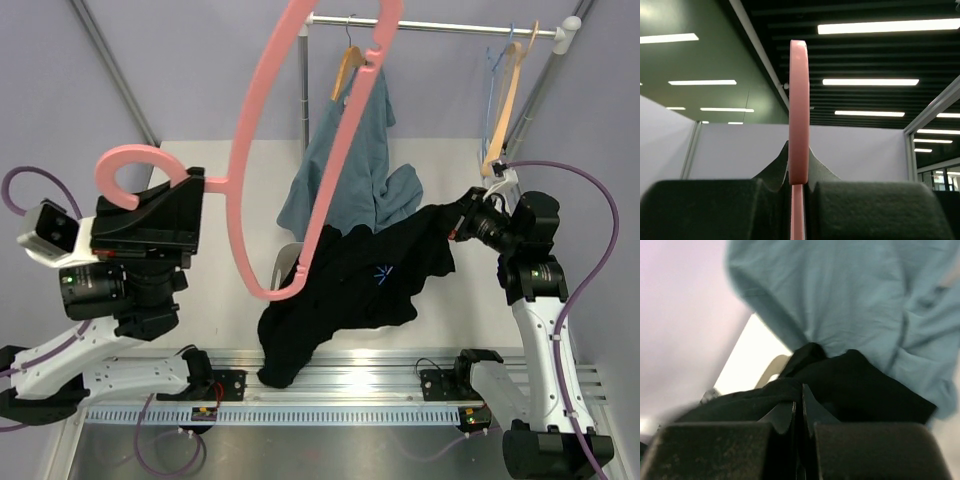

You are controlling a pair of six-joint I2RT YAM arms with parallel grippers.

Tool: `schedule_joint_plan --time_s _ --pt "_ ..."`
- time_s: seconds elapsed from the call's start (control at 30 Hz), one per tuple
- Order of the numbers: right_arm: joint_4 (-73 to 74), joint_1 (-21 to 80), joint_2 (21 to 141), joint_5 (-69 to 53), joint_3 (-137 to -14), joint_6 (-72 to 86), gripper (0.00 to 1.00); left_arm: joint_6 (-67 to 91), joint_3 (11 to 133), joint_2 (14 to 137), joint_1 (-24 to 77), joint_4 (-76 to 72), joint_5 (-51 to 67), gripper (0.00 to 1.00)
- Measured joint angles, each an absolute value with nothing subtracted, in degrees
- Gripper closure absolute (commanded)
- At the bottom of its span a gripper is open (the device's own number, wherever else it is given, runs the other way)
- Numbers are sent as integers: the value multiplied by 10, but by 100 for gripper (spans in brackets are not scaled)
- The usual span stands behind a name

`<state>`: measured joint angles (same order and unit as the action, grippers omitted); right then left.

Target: Remove the t-shirt from the hanger

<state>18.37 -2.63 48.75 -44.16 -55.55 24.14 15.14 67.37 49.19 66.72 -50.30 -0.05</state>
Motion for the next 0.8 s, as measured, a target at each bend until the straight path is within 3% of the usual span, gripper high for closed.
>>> schedule_joint_plan --time_s 0.2,0.57,0.8 --pt "242 -27 507 -308 -587 249 100 152 668 444 667 -505 -5 100" --pt "373 -28 503 4 -869 257 100 65 566 274 667 -358 -97 100" --pt "424 -29 478 65 -1000 240 100 42 539 241 667 -269 -142 100"
